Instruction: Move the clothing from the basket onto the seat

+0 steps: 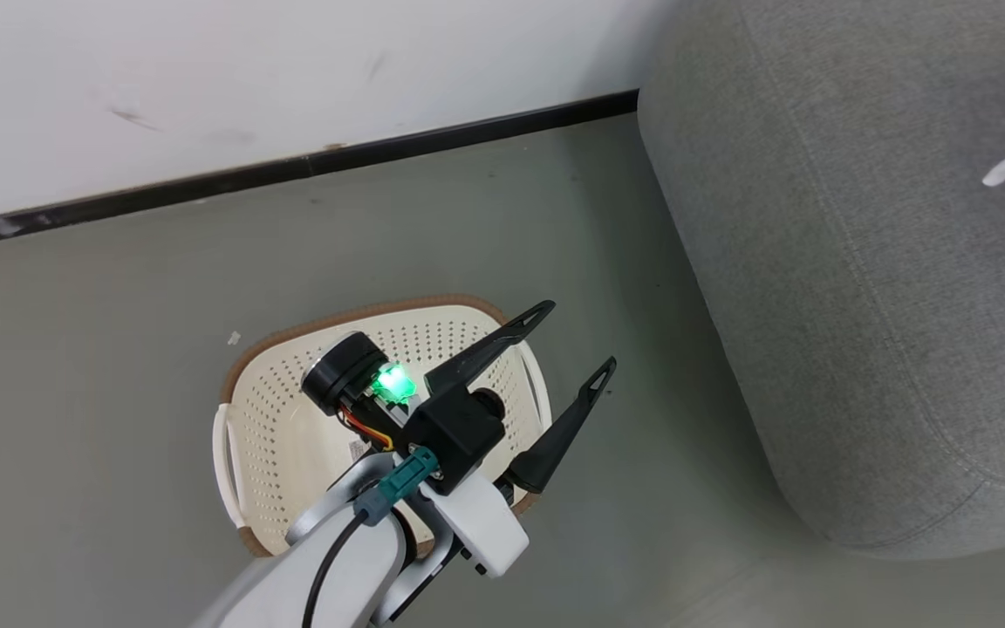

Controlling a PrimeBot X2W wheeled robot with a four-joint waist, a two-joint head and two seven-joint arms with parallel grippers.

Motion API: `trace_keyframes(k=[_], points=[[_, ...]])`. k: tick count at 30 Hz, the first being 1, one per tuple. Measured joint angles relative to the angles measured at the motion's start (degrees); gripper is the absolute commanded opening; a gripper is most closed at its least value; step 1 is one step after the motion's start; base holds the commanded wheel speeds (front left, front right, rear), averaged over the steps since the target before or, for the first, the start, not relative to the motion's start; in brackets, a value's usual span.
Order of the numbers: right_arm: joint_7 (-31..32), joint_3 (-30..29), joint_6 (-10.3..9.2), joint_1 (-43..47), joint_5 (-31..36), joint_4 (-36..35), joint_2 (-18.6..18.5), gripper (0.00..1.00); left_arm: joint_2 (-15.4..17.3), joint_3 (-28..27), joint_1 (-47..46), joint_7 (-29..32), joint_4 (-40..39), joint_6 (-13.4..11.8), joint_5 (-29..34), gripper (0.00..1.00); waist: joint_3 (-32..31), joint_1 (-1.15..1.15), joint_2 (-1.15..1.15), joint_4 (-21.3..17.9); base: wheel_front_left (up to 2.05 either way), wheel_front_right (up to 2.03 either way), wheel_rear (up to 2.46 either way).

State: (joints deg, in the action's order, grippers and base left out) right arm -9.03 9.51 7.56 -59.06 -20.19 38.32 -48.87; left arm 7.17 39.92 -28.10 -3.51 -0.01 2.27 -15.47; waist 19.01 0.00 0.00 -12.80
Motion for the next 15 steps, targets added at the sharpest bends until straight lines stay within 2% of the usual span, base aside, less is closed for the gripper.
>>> trace_keyframes(k=[9, 15], points=[[-2.10, -3.97, 0.00, 2.60, -0.47, 8.09, -0.25, 0.00, -0.16, 1.24, -1.57, 1.54, -0.65, 0.75, 0.51, 1.00, 3.20, 0.00, 0.00, 1.61, 0.00, 0.00, 0.00], [-3.66, -5.26, 0.00, 5.68, -1.38, 12.44, 4.12, 0.00, -0.31, 1.70, -3.18, 2.50, -0.85, 0.93, 1.00, 1.00, 5.71, 0.00, 0.00, 2.34, 0.00, 0.00, 0.00]])
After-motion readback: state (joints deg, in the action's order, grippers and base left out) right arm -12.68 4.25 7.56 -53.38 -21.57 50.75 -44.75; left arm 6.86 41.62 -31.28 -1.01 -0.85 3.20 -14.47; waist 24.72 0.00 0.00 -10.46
